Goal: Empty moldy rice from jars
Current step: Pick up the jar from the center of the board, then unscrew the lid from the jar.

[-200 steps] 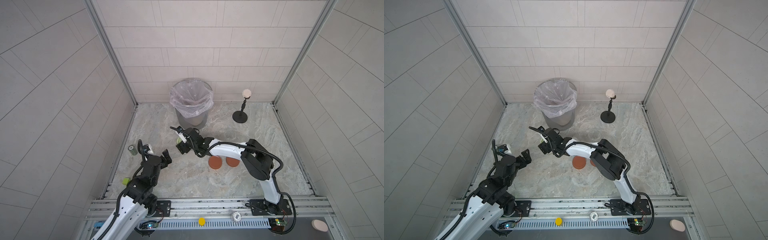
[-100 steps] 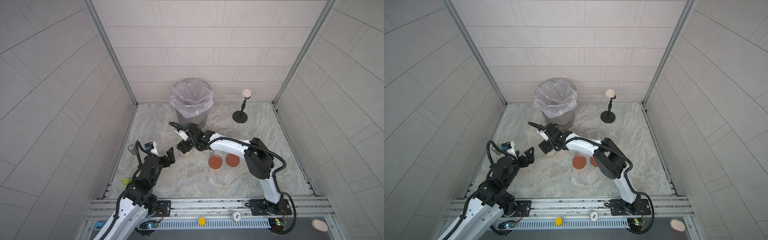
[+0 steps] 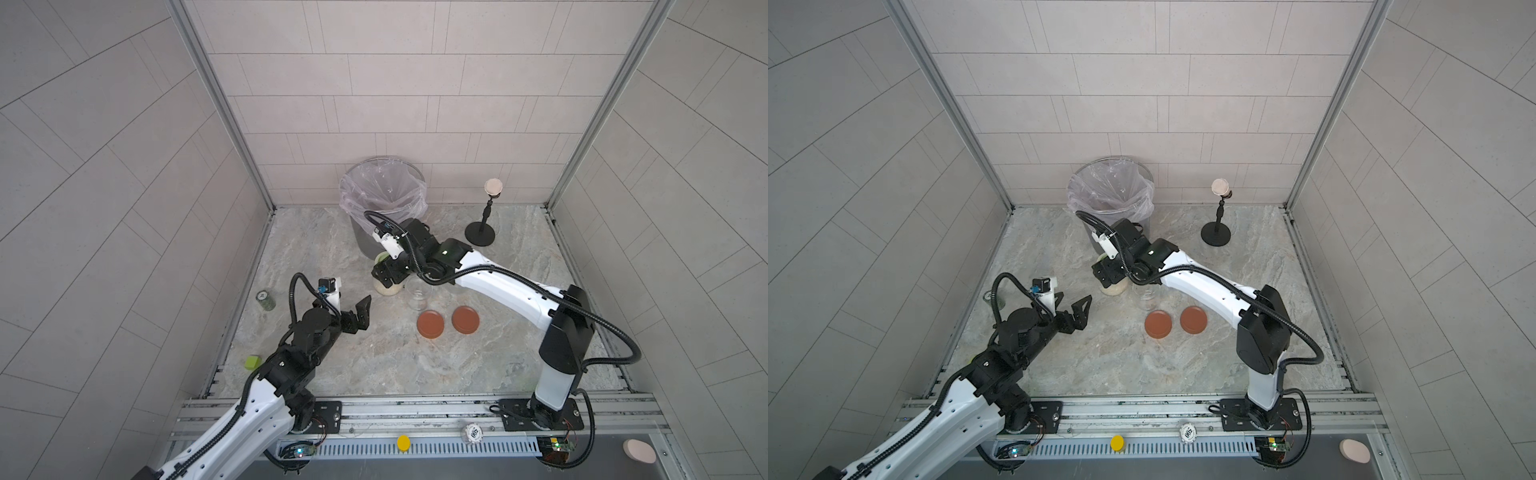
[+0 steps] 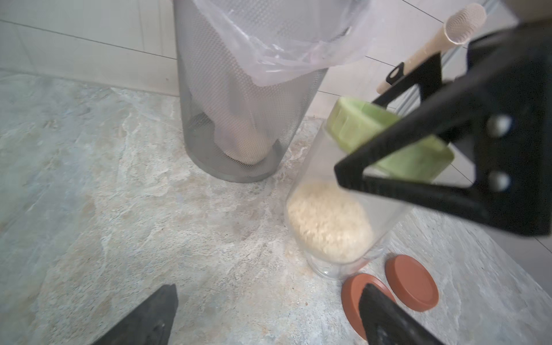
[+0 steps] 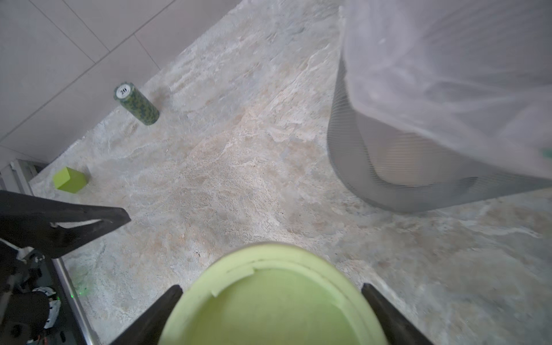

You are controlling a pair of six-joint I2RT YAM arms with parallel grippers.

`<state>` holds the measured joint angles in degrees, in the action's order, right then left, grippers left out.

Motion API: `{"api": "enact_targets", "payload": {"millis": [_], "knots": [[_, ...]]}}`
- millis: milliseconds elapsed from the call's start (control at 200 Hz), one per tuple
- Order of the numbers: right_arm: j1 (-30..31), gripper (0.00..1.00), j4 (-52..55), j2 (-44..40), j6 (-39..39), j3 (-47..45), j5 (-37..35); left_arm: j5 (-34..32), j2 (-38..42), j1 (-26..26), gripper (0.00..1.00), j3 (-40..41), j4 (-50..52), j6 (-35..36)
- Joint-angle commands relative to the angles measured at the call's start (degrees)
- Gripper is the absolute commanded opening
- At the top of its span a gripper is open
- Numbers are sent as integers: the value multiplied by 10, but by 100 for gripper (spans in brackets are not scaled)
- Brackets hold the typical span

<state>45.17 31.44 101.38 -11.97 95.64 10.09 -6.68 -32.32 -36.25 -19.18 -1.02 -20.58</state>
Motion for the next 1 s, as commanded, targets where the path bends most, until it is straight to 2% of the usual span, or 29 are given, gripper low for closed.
{"api": "enact_targets", "payload": {"millis": [0,245,360,620,996], "knots": [[-16,41,18,-49,-18,-1,-2,-9,-15,-33,100,-33,-50,40],[-37,41,44,-97,-32,-24,5,-61,-79,-135,100,-75,-84,132],[-39,41,46,-114,-35,-34,15,-87,-132,-165,100,-102,-89,176],[-41,41,39,-139,-56,-50,38,-99,-211,-180,100,-114,-151,219],[-42,41,29,-156,-85,-55,57,-107,-252,-181,100,-87,-278,251]]}}
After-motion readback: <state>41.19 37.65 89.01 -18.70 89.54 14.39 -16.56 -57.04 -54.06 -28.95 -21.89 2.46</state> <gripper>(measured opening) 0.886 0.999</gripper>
